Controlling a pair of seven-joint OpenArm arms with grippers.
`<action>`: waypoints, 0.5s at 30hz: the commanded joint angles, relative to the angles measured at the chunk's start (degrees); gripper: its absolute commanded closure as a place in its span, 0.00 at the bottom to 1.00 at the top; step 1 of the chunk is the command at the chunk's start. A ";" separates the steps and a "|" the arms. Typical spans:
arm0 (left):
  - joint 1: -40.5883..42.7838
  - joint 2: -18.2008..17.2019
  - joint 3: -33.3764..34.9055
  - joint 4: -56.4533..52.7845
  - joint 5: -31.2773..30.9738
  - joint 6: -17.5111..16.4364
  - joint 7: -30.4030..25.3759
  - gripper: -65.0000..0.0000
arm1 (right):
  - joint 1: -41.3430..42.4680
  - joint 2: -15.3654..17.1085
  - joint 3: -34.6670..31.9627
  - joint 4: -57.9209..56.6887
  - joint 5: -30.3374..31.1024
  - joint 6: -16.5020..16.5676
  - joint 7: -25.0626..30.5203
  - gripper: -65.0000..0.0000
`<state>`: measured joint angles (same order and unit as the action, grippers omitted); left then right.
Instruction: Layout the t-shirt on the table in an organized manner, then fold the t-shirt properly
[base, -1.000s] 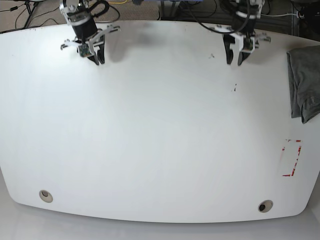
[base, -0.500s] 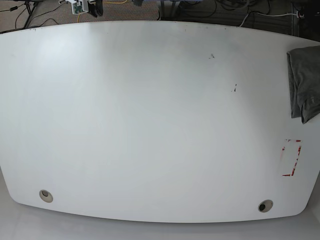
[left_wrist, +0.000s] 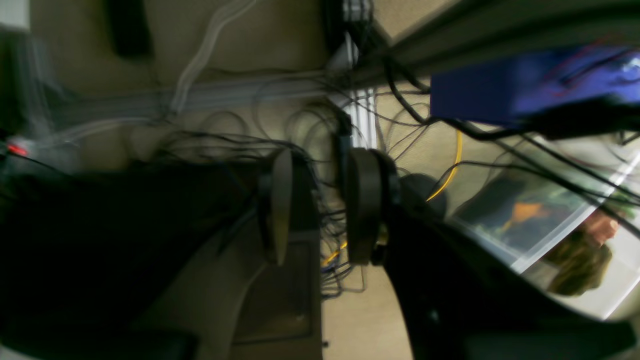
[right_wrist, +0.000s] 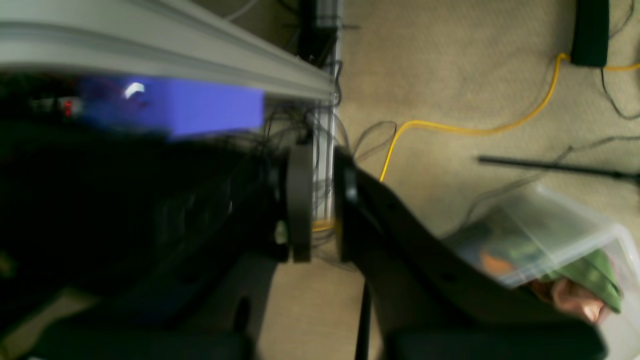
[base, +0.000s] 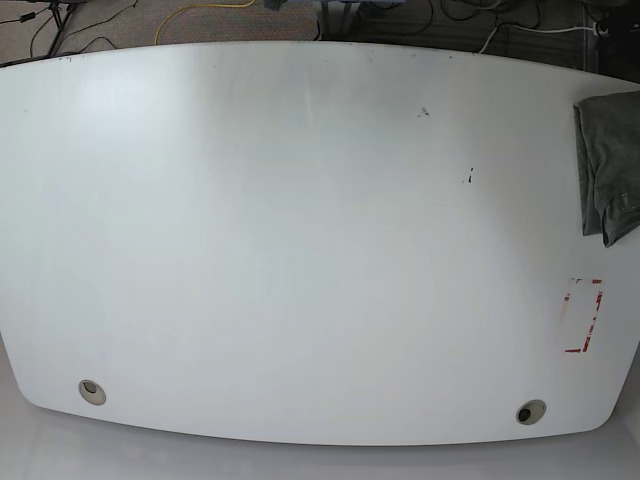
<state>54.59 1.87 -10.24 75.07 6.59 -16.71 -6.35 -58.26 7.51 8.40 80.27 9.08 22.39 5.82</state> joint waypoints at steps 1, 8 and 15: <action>-3.12 -1.21 0.70 -7.86 0.05 -0.30 -1.08 0.74 | 3.09 1.24 -1.59 -6.56 -0.77 0.16 1.78 0.90; -13.31 -3.14 4.31 -24.47 0.05 -0.30 -1.08 0.74 | 11.27 1.59 -3.26 -18.34 -4.20 -0.02 1.87 0.90; -24.74 -3.23 4.66 -42.67 -0.04 -0.30 -1.08 0.74 | 17.34 1.42 -3.35 -25.37 -4.73 -0.19 1.87 0.90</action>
<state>31.62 -1.30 -5.21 38.76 6.57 -16.69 -7.77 -42.17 8.51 4.93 57.19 4.27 21.98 6.96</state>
